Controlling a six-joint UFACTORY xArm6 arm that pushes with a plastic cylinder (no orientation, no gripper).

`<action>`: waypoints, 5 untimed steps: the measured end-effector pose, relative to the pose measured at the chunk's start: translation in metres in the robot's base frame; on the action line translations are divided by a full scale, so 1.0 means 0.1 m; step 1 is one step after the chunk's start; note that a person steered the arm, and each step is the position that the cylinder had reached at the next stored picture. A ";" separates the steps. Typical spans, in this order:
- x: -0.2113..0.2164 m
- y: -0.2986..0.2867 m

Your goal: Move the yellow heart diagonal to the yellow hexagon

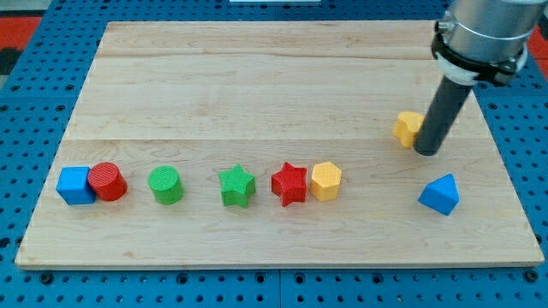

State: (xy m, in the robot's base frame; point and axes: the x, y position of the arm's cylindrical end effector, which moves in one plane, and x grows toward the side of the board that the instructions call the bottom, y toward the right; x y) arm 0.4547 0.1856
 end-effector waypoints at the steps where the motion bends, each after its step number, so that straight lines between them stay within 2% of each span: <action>1: -0.23 0.19; 2: -0.56 0.32; 3: -0.51 0.05; 4: -0.24 -0.48; 5: -0.20 -0.26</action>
